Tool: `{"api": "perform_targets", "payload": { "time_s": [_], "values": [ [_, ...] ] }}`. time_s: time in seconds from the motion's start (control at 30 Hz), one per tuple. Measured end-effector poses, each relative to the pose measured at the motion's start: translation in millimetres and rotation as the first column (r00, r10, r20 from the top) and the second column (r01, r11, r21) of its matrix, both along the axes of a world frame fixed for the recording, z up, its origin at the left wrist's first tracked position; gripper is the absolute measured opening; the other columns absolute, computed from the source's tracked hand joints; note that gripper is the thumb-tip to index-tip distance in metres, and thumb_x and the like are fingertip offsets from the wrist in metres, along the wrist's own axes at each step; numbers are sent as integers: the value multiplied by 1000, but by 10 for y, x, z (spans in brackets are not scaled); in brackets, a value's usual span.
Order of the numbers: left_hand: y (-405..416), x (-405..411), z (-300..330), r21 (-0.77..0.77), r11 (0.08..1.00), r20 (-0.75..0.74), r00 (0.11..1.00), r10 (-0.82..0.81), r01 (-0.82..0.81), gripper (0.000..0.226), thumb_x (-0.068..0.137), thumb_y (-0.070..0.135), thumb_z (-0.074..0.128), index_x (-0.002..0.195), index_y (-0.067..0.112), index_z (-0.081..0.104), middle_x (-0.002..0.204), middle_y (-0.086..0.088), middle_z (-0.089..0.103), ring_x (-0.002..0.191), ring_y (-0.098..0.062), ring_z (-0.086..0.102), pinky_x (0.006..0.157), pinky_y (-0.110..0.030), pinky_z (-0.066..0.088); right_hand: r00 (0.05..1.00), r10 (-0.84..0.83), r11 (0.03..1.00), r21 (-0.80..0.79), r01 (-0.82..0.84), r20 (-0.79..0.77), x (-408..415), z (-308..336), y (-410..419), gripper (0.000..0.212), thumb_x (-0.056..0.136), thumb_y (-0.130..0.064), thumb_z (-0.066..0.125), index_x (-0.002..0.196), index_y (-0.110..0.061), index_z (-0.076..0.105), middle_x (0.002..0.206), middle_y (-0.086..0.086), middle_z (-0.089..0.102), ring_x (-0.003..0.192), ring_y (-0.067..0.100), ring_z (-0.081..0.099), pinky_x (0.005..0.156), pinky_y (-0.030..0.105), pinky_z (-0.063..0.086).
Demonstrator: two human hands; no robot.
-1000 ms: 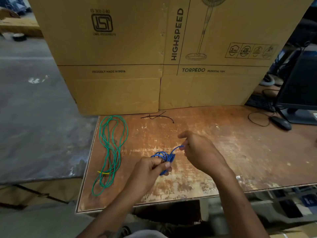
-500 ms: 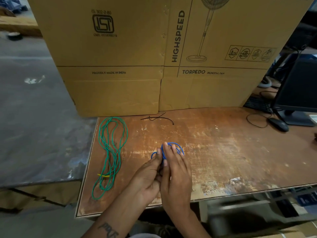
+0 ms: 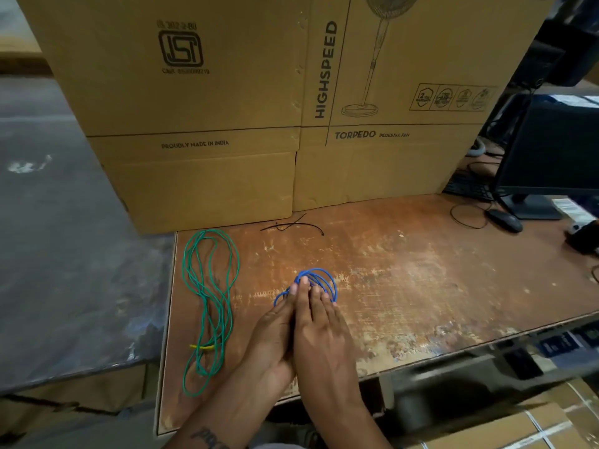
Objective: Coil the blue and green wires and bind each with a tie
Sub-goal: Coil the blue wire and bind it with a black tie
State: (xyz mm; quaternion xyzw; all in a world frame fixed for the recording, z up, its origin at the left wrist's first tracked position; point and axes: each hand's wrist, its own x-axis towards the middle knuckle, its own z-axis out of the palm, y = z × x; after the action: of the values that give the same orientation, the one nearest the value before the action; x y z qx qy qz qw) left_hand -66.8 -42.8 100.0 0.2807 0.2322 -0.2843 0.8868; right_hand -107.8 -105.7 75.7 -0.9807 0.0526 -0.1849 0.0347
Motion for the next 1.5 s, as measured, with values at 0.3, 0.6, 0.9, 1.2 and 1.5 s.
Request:
{"api": "perform_targets", "payload": {
  "time_s": [0.3, 0.6, 0.9, 1.2, 1.5],
  "values": [
    [154, 39, -28, 113, 985, 156, 977, -147, 131, 34, 96, 33, 63, 112, 6, 77, 112, -9, 77, 94, -12, 69, 77, -23, 55, 997, 79, 990, 116, -81, 19, -35, 10, -54, 67, 88, -10, 80, 150, -7, 54, 125, 10, 68, 101, 28, 67, 87, 37, 59],
    [308, 21, 52, 693, 659, 692, 526, -495, -291, 18, 92, 35, 73, 108, 42, 76, 93, 9, 80, 83, -14, 78, 65, -41, 64, 983, -125, 715, 699, -6, 137, 189, 189, -528, 39, 106, -12, 61, 143, -25, 67, 96, -8, 70, 82, 9, 65, 67, 22, 49],
    [-125, 476, -165, 470, 874, 684, 575, -449, 123, 53, 80, 37, 84, 128, 22, 65, 111, 2, 73, 103, -15, 70, 89, -30, 54, 958, 272, 274, 946, -172, 95, 183, 528, -993, 36, 104, -14, 64, 126, -41, 73, 112, -21, 78, 112, -2, 71, 94, 17, 55],
    [-752, 493, -240, 72, 996, 549, 832, -75, 43, 49, 67, 59, 85, 77, 14, 67, 64, 1, 54, 63, -14, 57, 73, -29, 51, 973, 208, 46, 993, -112, 100, 541, 353, -1521, 31, 106, -13, 60, 128, -27, 76, 110, -6, 79, 104, 3, 70, 96, 22, 53],
    [-1063, 492, -77, 596, 778, 517, 836, -182, -199, 44, 82, 48, 77, 84, 5, 69, 56, 5, 57, 51, -15, 52, 64, -40, 54, 960, 279, 585, 790, -185, 18, 624, 270, -1726, 41, 108, -11, 55, 138, -35, 68, 87, -13, 66, 75, 3, 62, 60, 11, 41]
  ]
}}
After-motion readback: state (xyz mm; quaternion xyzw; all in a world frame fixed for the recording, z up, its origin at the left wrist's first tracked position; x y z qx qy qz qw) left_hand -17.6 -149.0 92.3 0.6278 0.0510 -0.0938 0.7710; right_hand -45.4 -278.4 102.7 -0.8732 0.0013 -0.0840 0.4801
